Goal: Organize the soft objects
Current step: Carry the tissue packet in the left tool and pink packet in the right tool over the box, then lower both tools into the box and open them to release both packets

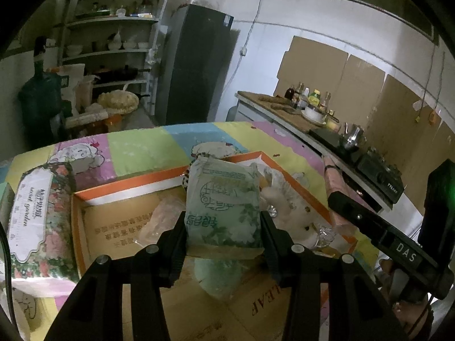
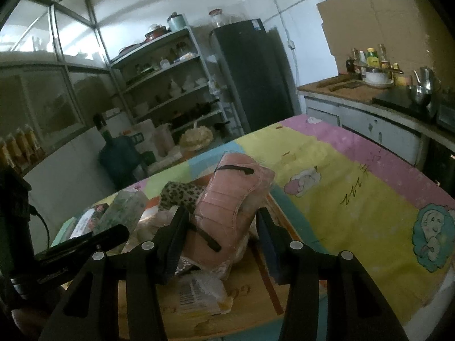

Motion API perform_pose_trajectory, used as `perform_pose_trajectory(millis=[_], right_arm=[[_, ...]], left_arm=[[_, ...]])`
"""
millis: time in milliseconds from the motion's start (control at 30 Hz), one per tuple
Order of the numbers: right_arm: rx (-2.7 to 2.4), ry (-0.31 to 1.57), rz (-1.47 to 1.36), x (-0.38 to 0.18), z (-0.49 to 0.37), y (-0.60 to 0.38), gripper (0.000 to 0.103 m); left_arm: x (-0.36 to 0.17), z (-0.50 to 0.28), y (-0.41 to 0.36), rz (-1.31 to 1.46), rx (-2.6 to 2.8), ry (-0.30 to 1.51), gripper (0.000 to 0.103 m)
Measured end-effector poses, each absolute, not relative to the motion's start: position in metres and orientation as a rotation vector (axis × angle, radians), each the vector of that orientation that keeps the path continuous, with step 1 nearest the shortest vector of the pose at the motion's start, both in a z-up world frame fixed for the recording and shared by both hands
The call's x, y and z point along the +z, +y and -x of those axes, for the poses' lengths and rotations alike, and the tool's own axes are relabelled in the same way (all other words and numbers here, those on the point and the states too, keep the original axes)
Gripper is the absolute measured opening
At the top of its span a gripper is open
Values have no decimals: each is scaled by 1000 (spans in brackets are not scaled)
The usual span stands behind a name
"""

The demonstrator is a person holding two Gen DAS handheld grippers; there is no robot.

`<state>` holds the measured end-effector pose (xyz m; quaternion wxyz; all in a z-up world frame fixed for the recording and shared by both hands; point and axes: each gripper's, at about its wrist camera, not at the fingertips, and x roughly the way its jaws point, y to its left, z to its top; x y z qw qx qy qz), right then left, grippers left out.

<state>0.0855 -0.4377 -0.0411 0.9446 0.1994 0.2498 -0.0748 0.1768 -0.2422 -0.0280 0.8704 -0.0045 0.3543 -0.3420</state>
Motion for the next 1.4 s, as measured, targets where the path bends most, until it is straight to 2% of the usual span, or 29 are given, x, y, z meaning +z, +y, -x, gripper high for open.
perform_pose_trajectory(millis=[967,1167,1300,1400], right_arm=[[-75,621,-435,-70,-114,-440,52],[-71,611,-449,-67,-112,-439,53],[-70,602,-448,-65,-110,-438,59],[-69,598,-448,-64,-109,-438,61]], left_arm=[[-47,-191,-256,-33,-716,832,49],[-46,-190,-255,-32,-710,831,52],[-46,-189,-255,-34,-705,832,53],[-45,-187,-255,-34,-707,827,61]])
